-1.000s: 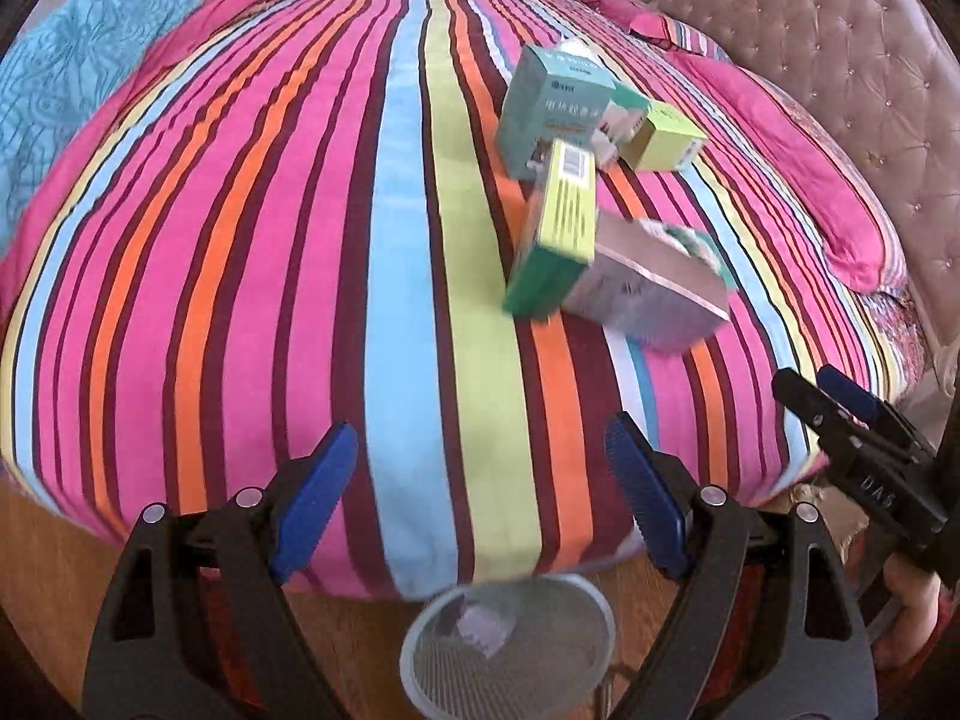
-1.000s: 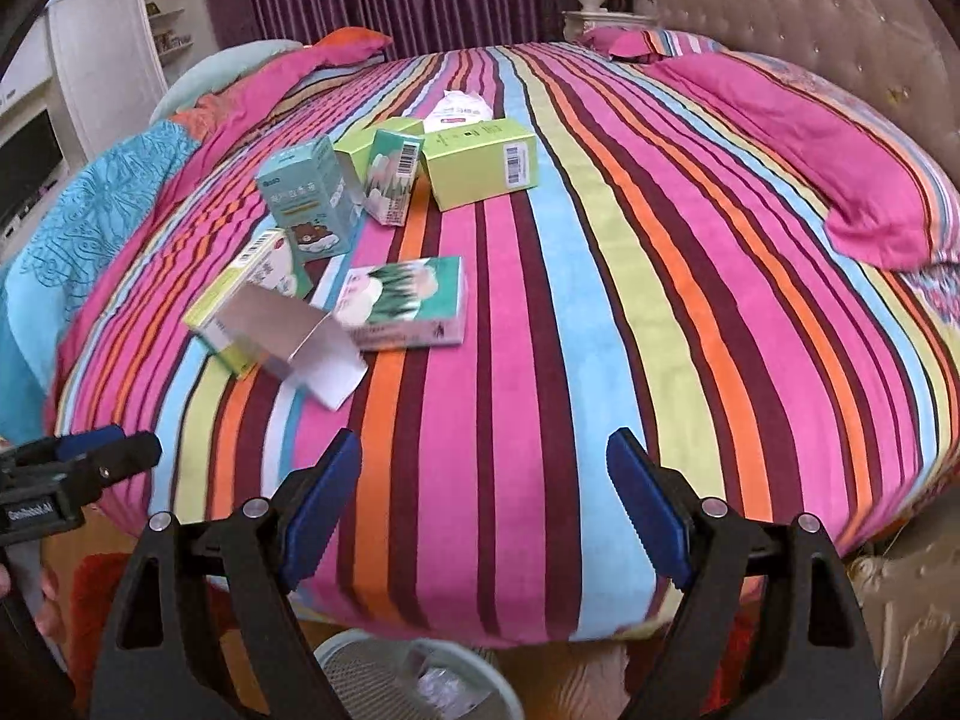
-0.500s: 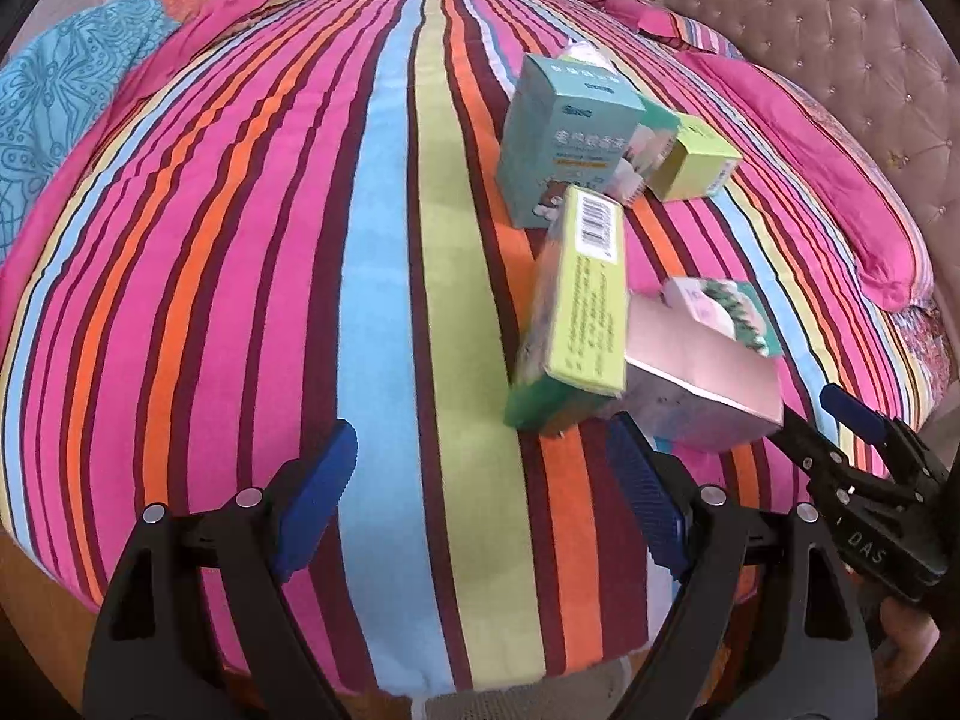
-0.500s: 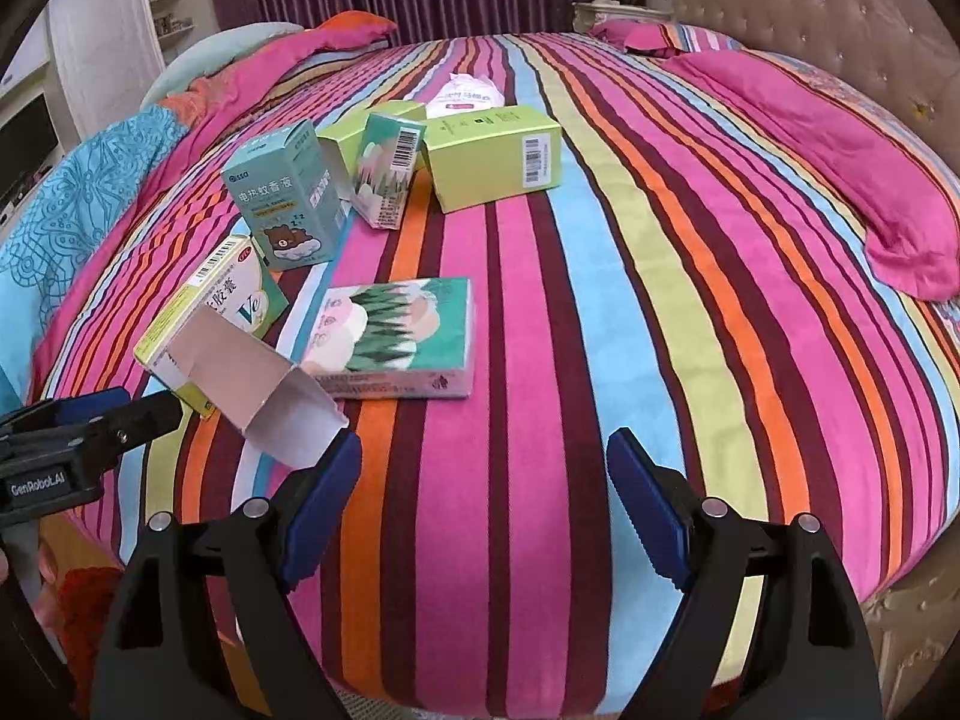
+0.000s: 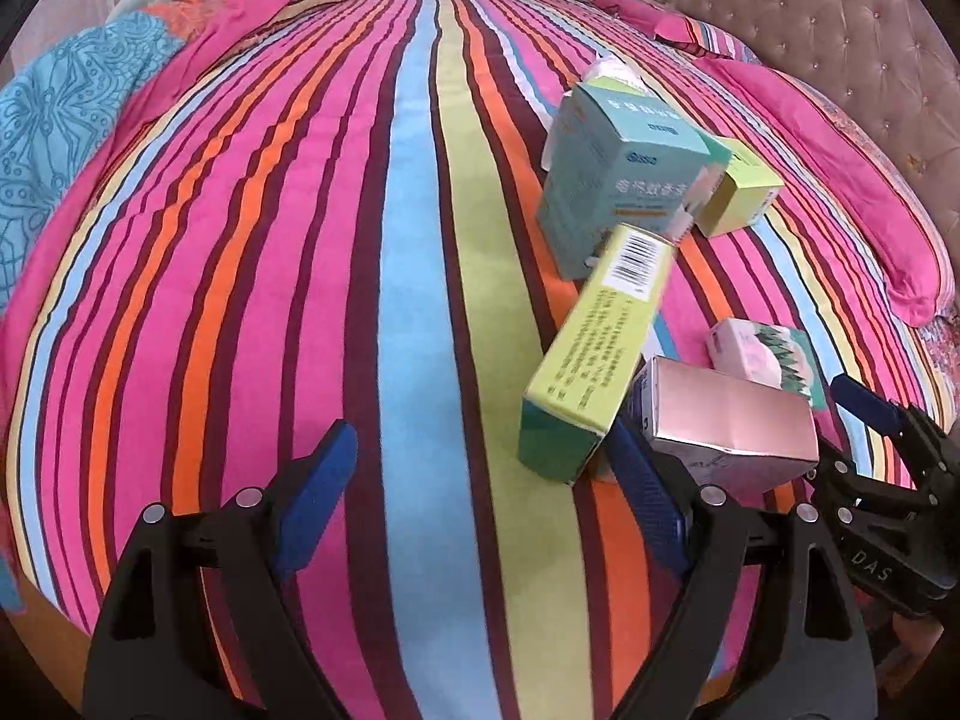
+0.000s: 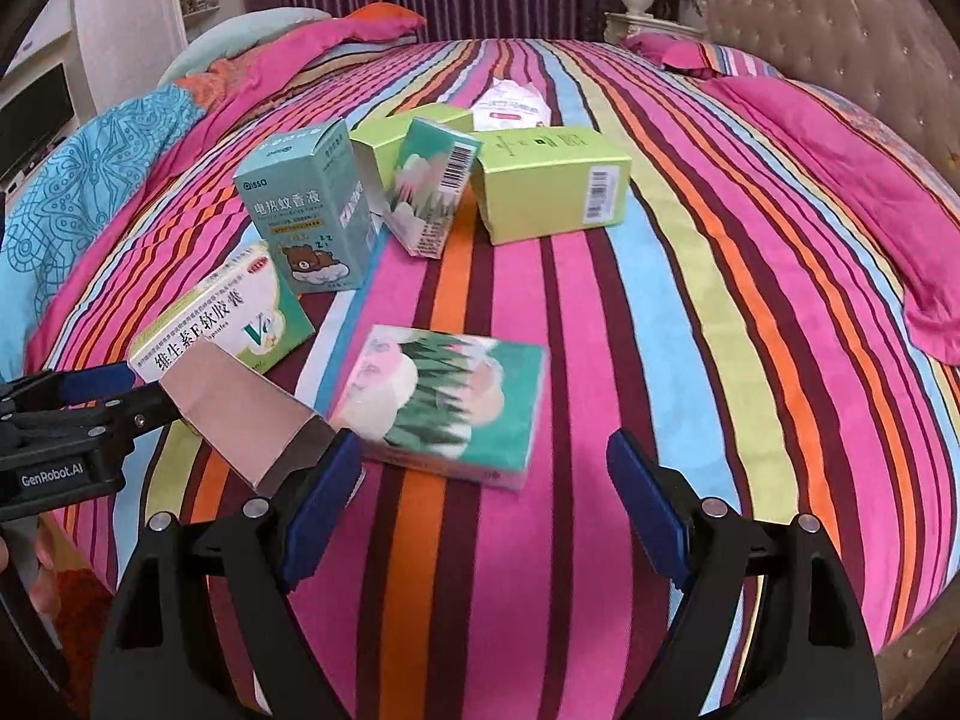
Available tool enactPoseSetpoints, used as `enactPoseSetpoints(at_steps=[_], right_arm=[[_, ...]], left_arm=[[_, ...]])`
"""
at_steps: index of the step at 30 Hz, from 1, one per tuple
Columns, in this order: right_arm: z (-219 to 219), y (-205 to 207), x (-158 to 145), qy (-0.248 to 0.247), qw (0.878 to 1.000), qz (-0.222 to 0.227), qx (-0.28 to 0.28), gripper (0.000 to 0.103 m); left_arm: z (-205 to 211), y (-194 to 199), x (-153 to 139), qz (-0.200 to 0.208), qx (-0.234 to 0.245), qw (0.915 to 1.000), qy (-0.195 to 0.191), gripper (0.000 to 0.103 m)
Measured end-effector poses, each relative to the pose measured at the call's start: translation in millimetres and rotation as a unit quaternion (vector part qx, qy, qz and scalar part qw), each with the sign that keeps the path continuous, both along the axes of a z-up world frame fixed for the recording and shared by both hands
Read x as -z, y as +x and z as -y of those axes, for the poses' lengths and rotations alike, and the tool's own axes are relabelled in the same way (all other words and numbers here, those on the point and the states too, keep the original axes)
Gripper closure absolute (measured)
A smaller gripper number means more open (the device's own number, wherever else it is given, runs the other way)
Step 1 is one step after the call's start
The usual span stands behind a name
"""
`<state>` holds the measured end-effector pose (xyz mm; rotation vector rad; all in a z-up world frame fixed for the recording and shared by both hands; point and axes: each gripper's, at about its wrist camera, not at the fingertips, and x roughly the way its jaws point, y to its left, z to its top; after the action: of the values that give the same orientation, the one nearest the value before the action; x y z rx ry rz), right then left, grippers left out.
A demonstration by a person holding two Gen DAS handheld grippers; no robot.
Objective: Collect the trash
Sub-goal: 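Move both tools back toward the boxes on the bed, then grasp the yellow-green box with the left tool while the right tool grasps the green tissue pack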
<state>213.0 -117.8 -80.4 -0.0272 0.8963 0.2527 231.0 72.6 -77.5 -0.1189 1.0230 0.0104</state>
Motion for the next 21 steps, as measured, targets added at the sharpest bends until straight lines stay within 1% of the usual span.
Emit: enactPoseSetpoints(at_steps=[5,7,9,11,13,15,18,21], right_arm=[[-8,7,-2,-0.005,1.000,0.004,-0.007,0.023],[-11,9,-3,-0.008,1.000,0.009,-0.010,0.023],[-12,13,-2,-0.008,1.000,0.008,-0.011,0.023],[-9,16,0,0.002,1.000,0.002,-0.017,0.023],[-5,20,3,0.009,1.000,-0.007,-0.022,0.023],[-6,22,4,0.001,1.000,-0.007,-0.029,0.023],[-10,23,5,-0.026,0.998,0.000,-0.053,0.023],[-13,24,11,-0.042,0.996,-0.003,-0.074,0.024]], left_arm=[[-10,10,2,0.003,0.007,1.0000,0.001,0.020],[-15,14,2,0.005,0.008,0.9999,-0.007,0.020],[-20,19,2,0.006,0.013,0.9996,-0.024,0.020],[-21,21,2,0.009,0.020,0.9994,-0.027,0.020],[-24,23,4,0.007,0.030,0.9986,-0.042,0.020],[-28,25,5,0.006,0.025,0.9985,-0.048,0.020],[-32,24,5,0.013,0.030,0.9978,-0.058,0.020],[-30,27,5,0.016,0.054,0.9959,-0.071,0.020]])
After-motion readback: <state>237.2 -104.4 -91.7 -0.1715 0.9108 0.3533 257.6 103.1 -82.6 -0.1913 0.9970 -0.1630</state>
